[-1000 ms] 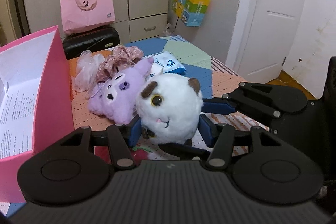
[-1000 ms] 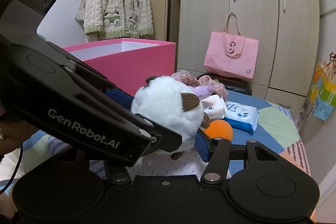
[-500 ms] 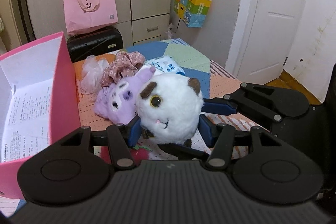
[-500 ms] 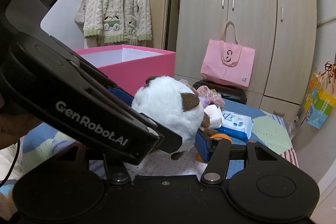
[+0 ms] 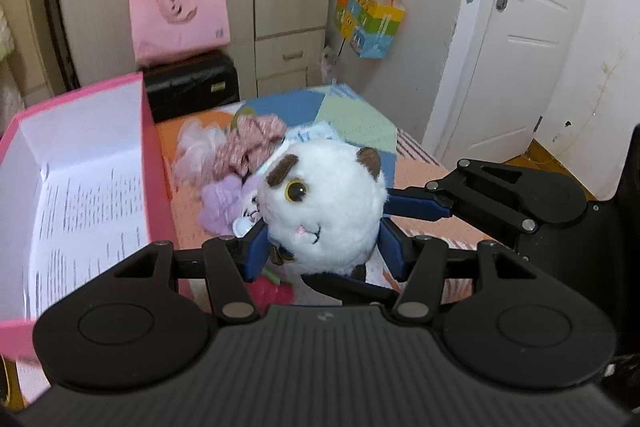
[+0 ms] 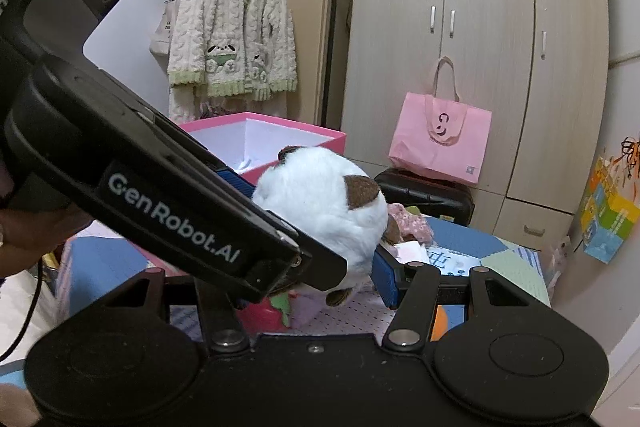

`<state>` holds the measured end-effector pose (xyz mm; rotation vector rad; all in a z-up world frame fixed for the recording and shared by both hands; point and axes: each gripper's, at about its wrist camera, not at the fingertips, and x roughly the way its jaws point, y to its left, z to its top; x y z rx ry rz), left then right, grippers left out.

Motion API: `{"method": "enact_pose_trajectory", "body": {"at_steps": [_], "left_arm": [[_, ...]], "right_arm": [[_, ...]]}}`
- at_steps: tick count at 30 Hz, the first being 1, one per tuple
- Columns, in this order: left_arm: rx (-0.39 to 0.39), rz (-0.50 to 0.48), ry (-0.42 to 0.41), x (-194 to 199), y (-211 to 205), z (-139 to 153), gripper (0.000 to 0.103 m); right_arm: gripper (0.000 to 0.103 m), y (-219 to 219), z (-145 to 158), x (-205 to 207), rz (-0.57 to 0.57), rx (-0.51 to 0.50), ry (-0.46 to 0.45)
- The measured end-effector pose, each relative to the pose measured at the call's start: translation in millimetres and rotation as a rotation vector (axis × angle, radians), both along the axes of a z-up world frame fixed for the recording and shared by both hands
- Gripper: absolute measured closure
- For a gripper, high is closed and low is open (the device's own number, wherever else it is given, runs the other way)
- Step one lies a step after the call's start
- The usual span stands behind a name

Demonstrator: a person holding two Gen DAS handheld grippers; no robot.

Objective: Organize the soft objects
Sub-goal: 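Lift the held plush and carry it over the pink box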

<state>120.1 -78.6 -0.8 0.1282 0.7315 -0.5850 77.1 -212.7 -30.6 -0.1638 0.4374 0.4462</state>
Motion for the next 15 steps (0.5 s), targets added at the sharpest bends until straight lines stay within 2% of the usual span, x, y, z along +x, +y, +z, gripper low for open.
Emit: {"method": "enact_pose_trajectory", "body": {"at_steps": [3, 15], "left_arm": [[0.007, 0.024, 0.001, -7.7, 5.9, 5.2, 0.048], [0.022, 0.116, 0.117, -28.2, 56.4, 27.0, 0.048]], "right_arm": [[0.041, 5.9, 10.9, -0.3, 0.004, 0.019, 0.068], [0.04, 51.1, 35.1, -15.8, 0.14, -0.02, 0.13]]}}
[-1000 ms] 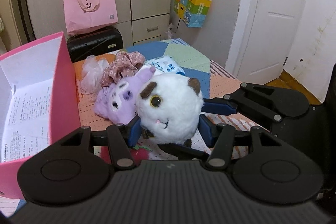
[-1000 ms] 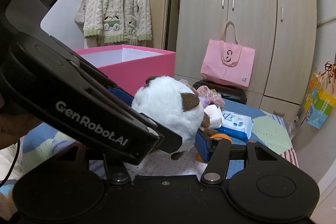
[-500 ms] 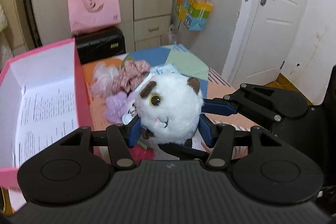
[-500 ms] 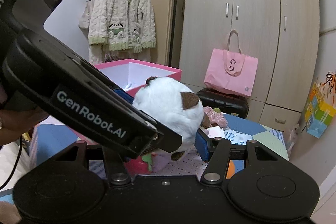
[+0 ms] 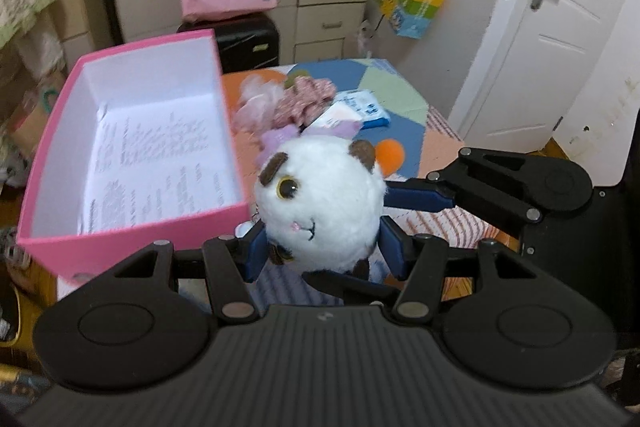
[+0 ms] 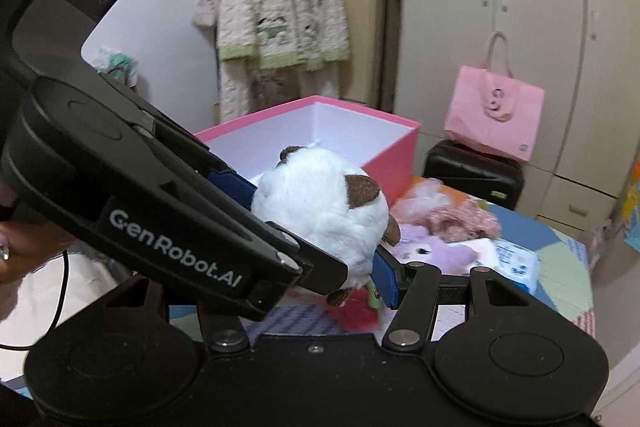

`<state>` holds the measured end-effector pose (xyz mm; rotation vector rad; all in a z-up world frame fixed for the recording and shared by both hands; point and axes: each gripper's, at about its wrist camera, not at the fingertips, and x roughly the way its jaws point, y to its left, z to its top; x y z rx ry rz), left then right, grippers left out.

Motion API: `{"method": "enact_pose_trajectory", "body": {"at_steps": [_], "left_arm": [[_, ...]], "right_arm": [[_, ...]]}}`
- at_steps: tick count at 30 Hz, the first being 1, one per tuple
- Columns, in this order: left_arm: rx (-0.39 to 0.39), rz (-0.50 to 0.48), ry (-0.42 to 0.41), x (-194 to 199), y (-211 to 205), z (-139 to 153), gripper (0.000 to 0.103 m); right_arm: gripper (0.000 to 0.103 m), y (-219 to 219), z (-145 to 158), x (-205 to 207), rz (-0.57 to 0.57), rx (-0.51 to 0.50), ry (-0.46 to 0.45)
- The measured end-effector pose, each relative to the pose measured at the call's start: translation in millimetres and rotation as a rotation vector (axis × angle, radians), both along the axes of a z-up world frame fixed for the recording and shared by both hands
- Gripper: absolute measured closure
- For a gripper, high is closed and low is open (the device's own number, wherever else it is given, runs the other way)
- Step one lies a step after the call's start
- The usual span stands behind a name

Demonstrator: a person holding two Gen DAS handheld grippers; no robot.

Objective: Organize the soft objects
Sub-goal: 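Lift the held plush and carry it over the pink box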

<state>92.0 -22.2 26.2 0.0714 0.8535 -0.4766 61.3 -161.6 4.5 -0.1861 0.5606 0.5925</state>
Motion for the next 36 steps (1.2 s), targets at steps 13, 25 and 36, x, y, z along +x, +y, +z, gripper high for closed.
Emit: {"method": "enact_pose_trajectory", "body": {"at_steps": [13, 25, 36], "left_arm": [[-0.011, 0.114, 0.034, -14.7, 60.7, 29.5, 0.048], [-0.025, 0.152, -0.052, 21.4, 88.1, 38.5, 0.048], [-0.102, 0.181, -0.034, 114.4, 110.3, 32.6, 0.046]], "right_arm": [[0.036, 55.6, 33.5, -4.1, 0.166, -0.04, -0.064], [0.036, 80.1, 42.1, 30.8, 0.203, -0.034, -0.117], [0.035, 90.3, 43.6, 122.9, 0.257, -0.005, -0.106]]}}
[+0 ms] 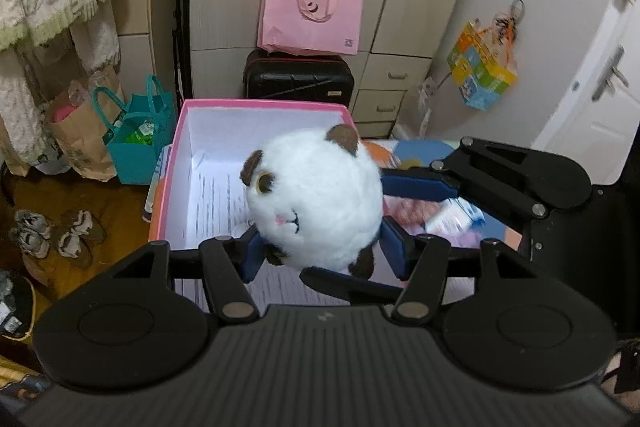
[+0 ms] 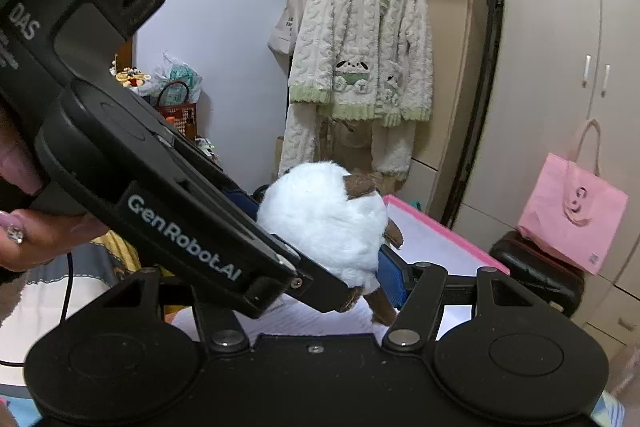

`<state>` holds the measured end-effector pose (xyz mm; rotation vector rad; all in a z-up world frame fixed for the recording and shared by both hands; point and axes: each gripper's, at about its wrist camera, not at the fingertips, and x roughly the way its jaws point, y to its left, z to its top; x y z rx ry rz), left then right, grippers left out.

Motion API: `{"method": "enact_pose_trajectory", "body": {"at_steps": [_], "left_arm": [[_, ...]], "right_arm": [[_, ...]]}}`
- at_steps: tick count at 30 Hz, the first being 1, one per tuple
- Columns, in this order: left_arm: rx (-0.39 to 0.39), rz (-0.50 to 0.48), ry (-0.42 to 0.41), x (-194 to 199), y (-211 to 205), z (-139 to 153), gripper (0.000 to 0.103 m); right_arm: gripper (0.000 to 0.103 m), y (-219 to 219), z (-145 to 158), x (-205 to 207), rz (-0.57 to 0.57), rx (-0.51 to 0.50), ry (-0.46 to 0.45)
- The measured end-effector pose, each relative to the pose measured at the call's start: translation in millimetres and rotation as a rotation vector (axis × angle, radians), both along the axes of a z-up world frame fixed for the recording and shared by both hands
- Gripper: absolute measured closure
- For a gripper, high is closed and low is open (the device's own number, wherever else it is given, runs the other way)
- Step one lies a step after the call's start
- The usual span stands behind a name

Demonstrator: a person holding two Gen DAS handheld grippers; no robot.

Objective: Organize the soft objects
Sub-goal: 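Lift the held plush and carry it over the pink box, then lower the plush into the pink box and open the left gripper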

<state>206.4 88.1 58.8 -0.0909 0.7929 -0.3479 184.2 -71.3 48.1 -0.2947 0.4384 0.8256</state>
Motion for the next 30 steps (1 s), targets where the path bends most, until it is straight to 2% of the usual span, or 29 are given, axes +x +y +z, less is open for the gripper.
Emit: {"method": "enact_pose_trajectory", "body": {"at_steps": [8, 11, 15, 20, 23, 30], "left_arm": [[-0.084, 0.036, 0.163, 84.7, 12.3, -42.4, 0.046], [-0.117, 0.059, 0.218, 105.3, 15.0, -61.5, 0.046], [-0.14, 0.069, 0.261, 123.1, 16.3, -80.6, 0.046], [-0.141, 0.074, 0.31, 137.7, 17.6, -94.4, 0.046], [-0.165, 0.078, 0.348, 146.9, 19.9, -101.0, 0.046], [-0.161, 0.11, 0.321, 151.1, 22.0, -102.9, 0.047]], "right_arm": [[0.037, 1.5, -18.3, 88.3, -0.031, -0.041, 0.15], [0.037, 7.2, -28.4, 106.2, -0.026, -0.096, 0.16], [0.037, 15.6, -40.9, 125.3, -0.021, -0.169, 0.179], [0.038, 12.7, -53.6, 138.7, -0.01, -0.178, 0.223], [0.04, 19.2, -57.0, 139.5, 0.015, -0.248, 0.192], [0.041, 19.8, -61.9, 152.8, -0.011, -0.264, 0.17]]}}
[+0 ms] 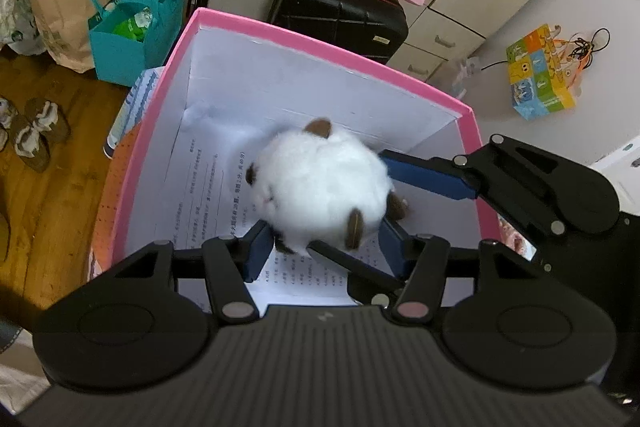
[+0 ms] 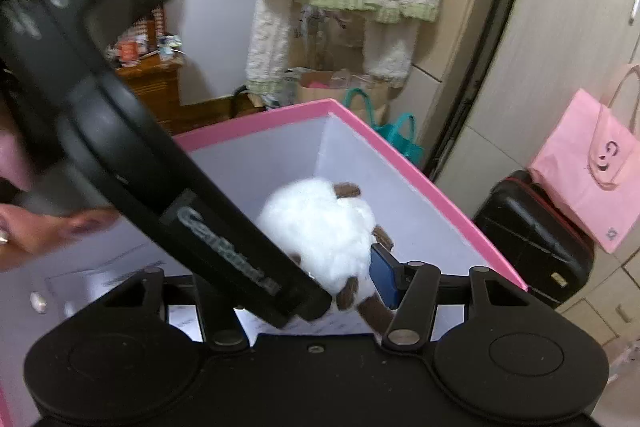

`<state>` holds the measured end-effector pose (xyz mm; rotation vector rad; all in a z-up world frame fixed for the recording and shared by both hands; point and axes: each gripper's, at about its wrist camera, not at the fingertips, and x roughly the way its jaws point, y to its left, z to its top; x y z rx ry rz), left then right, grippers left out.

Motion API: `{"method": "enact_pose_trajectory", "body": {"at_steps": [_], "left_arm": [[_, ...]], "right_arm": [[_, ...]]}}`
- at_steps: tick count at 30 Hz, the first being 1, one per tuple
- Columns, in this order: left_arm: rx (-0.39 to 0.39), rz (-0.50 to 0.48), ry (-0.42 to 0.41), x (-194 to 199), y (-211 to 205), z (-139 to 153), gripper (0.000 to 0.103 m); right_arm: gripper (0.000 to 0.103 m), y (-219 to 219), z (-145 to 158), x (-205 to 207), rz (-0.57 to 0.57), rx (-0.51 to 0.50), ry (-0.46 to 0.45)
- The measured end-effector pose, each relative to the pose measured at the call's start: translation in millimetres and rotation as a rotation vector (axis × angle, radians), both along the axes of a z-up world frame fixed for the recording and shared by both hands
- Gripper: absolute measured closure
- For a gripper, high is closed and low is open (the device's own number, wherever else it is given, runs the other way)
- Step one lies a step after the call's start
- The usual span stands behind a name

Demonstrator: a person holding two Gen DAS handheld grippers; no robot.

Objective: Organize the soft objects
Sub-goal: 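Lower the plush into the pink box and open the left gripper, then grasp the pink strawberry plush with the left gripper while the right approaches the orange sponge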

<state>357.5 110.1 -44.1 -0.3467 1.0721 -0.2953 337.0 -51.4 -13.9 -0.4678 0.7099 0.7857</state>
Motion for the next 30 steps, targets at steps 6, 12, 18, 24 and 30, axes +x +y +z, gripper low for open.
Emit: {"method": "enact_pose_trajectory", "body": {"at_steps": [6, 12, 18, 24, 30], "left_arm": [[0.058, 0.007, -0.071, -8.6, -0.1, 12.3, 0.048], [0.087, -0.005, -0.147, -32.1, 7.2, 32.4, 0.046], [0.174, -0.049, -0.234, -74.8, -1.9, 59.3, 0.044], [0.217, -0.112, -0.294, -124.5, -19.3, 84.9, 0.042], [0.244, -0.198, -0.347, -175.6, -49.3, 107.1, 0.039]], "right_arm": [[0.037, -2.9, 0.9, -6.0, -0.007, -0.018, -0.038], [0.037, -34.0, 16.2, -24.2, -0.055, 0.035, 0.001], [0.037, -66.5, 33.3, -53.6, -0.107, 0.108, 0.02], [0.037, -93.2, 54.5, -92.4, -0.108, 0.169, 0.013], [0.037, -112.6, 70.6, -132.8, -0.111, 0.193, -0.019]]}}
